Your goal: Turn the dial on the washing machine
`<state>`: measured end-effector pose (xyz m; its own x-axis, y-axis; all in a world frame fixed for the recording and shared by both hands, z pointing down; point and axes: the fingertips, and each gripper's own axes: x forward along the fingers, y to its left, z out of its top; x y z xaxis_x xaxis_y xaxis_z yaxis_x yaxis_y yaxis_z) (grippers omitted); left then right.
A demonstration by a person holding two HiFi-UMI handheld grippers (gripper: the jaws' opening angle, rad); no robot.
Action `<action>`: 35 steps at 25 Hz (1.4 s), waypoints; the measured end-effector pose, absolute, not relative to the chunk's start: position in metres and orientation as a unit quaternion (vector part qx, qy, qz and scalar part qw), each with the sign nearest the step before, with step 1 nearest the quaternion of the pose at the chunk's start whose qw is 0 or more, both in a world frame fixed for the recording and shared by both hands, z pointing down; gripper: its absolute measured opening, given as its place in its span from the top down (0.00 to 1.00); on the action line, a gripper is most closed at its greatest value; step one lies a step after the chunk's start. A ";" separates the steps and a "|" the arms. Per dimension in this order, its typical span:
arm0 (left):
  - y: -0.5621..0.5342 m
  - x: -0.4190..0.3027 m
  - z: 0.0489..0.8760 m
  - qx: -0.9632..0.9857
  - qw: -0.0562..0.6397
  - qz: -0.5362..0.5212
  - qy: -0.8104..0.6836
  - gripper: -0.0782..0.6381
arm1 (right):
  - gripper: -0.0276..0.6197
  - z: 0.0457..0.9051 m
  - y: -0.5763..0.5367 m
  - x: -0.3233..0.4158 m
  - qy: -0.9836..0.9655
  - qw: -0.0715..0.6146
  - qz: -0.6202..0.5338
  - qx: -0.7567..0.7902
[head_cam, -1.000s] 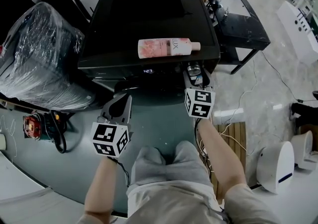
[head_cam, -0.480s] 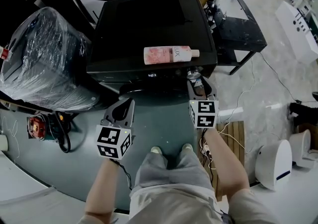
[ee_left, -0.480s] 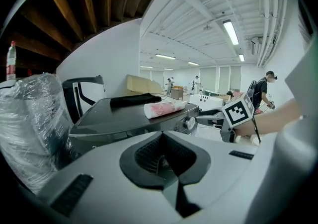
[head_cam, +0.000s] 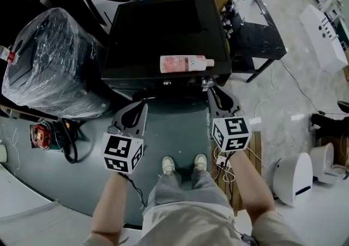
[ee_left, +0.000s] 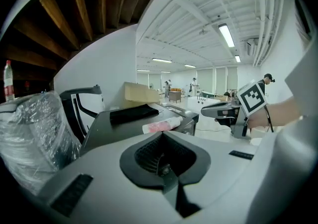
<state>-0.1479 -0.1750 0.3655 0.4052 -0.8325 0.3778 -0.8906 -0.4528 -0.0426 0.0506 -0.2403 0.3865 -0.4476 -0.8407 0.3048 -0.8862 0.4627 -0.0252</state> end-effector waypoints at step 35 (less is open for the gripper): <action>-0.090 -0.147 0.117 0.824 -0.091 0.084 -0.552 0.86 | 0.91 0.056 -0.107 0.040 -0.898 -0.022 -0.099 0.429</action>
<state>-0.1475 -0.0902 0.1173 0.3754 -0.9261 0.0379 -0.8954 -0.3729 -0.2434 0.0397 -0.1070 0.0560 -0.6310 -0.7658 -0.1240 -0.7745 0.6125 0.1581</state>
